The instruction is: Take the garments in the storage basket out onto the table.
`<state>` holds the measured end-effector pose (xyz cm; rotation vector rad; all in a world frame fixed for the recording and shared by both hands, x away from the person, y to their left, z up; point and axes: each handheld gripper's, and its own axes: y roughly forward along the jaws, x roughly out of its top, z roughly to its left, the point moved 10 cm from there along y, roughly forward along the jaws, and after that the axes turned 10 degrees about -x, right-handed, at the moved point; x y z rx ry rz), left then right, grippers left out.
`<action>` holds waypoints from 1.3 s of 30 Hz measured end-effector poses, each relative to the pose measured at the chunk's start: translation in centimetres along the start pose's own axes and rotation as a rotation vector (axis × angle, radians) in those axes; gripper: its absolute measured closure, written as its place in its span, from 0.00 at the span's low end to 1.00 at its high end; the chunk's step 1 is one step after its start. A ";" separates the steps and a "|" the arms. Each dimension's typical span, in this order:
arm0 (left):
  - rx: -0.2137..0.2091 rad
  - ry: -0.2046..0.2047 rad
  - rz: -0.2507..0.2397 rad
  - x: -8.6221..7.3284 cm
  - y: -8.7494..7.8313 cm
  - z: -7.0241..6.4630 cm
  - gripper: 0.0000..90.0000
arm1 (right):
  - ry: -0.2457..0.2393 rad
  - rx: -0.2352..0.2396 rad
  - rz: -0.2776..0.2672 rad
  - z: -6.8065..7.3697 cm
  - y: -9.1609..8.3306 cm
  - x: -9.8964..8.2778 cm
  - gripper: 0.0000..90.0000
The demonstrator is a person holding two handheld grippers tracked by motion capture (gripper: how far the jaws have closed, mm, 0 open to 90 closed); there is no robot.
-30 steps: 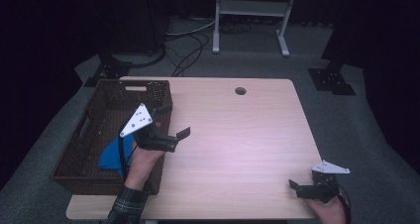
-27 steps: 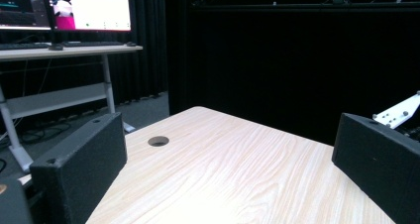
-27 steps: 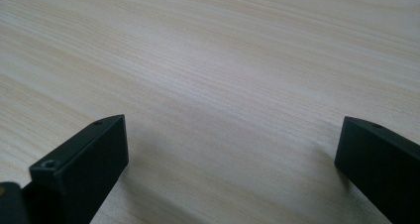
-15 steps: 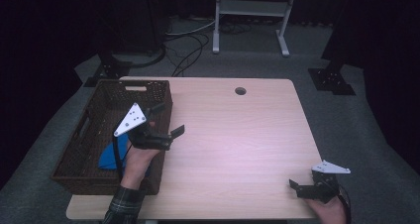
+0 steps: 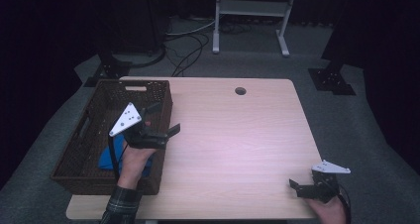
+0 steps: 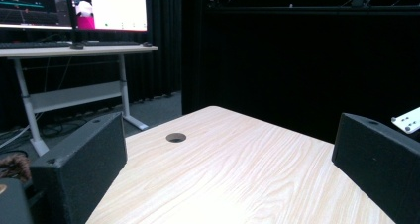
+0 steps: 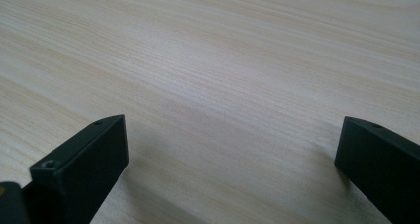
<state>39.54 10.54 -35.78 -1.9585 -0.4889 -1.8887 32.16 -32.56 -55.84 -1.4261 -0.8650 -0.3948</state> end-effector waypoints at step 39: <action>0.091 -0.018 -0.021 0.2 -3.4 2.8 0.02 | -0.002 -0.009 0.003 0.0 0.0 0.0 0.00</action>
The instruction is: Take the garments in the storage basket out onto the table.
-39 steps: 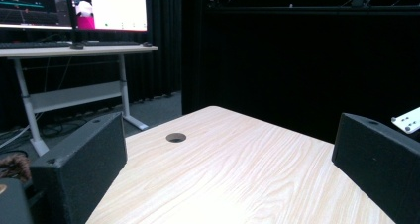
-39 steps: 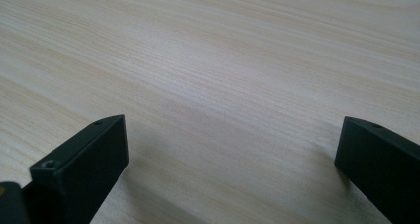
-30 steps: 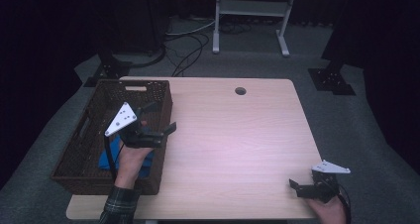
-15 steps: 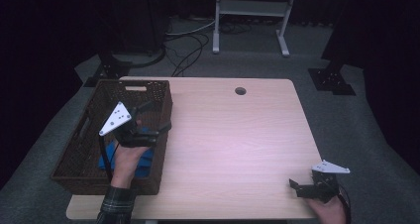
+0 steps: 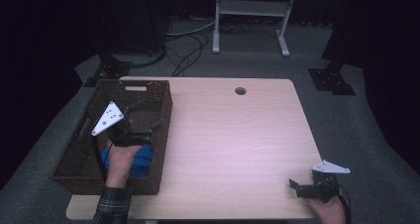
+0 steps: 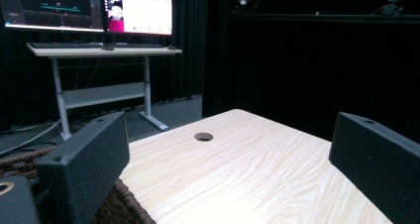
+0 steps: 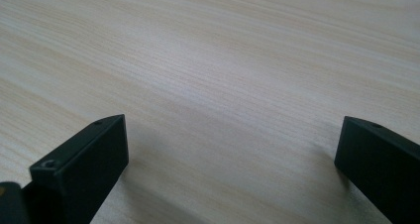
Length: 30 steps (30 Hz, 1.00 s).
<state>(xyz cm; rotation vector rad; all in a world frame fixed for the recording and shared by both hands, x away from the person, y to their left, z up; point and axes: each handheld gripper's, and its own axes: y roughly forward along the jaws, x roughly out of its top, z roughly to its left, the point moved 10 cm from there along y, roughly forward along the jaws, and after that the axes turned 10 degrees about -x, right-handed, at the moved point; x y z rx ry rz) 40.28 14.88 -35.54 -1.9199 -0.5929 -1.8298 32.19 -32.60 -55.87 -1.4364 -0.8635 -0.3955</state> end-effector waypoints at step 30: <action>0.106 -0.037 0.011 -0.4 -2.1 2.5 0.02 | 0.002 0.000 -0.002 0.0 0.0 0.0 0.00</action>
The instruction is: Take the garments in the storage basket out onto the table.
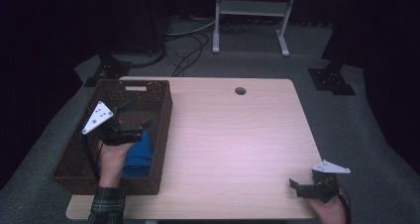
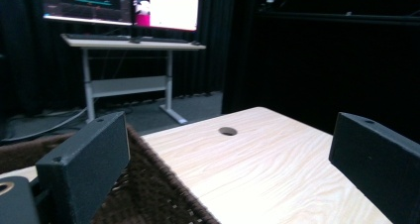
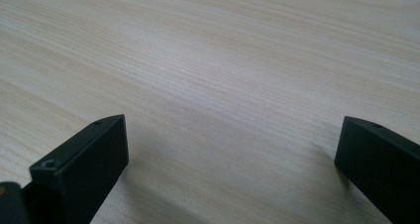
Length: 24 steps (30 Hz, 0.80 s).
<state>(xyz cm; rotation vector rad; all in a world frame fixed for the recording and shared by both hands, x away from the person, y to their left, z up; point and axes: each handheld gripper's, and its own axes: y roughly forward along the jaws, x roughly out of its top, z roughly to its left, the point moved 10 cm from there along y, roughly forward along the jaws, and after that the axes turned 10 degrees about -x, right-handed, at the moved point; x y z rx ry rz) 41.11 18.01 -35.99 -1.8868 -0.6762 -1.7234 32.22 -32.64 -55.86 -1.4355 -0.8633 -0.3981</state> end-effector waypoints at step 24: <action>0.081 -0.020 0.022 -0.3 -2.1 2.3 0.05 | 0.004 0.004 -0.002 0.0 0.0 0.0 0.00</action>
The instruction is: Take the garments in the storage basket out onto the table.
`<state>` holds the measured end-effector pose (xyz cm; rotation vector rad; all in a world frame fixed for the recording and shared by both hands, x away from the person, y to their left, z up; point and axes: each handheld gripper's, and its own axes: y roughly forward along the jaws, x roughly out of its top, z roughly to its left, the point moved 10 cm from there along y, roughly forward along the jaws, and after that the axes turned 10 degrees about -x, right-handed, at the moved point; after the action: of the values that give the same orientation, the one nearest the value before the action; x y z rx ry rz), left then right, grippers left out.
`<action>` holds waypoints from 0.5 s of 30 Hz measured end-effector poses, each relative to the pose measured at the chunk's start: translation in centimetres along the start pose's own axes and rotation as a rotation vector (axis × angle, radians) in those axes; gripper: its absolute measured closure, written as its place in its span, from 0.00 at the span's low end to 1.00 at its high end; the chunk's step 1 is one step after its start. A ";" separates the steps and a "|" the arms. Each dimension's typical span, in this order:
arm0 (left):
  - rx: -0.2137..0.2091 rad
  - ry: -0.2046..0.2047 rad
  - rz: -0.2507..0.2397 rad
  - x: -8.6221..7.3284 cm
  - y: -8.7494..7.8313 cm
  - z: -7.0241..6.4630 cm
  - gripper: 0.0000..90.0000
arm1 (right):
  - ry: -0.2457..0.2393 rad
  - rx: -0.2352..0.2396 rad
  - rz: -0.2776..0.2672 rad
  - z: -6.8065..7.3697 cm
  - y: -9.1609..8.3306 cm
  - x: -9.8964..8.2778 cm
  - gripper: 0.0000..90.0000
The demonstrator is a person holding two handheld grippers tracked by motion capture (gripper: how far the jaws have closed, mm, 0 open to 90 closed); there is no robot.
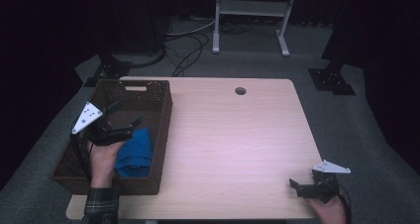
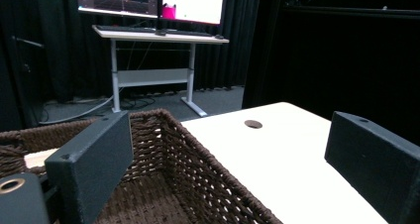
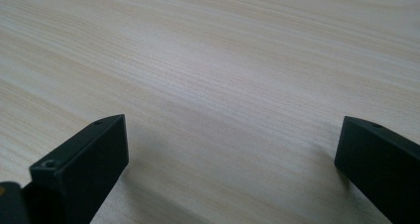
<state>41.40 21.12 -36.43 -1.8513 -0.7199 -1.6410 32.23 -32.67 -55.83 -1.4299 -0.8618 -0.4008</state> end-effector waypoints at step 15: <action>0.048 -0.018 0.018 -0.4 -0.9 1.2 0.05 | 0.002 0.000 0.001 0.0 0.0 0.0 0.00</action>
<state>41.61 22.61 -36.87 -1.8353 -0.7411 -1.5843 32.24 -32.67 -55.83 -1.4300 -0.8594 -0.4015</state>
